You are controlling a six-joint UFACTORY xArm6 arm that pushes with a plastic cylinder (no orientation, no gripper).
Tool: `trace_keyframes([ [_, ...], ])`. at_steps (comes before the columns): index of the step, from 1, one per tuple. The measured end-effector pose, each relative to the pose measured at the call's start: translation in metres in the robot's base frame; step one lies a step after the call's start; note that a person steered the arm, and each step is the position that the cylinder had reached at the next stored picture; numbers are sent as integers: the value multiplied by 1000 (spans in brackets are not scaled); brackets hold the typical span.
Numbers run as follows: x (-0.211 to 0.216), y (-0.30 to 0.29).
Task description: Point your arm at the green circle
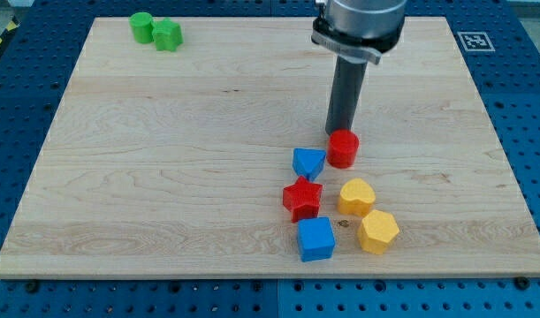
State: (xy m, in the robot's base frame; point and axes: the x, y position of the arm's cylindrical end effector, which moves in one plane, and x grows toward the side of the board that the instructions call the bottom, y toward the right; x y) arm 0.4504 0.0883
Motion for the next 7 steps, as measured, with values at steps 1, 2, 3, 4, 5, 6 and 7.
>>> trace_keyframes([
  [1,23,14],
  [2,-7,9],
  [3,-63,-43],
  [4,-85,-135],
  [5,-111,-241],
  [6,-156,-345],
  [7,-224,-380],
])
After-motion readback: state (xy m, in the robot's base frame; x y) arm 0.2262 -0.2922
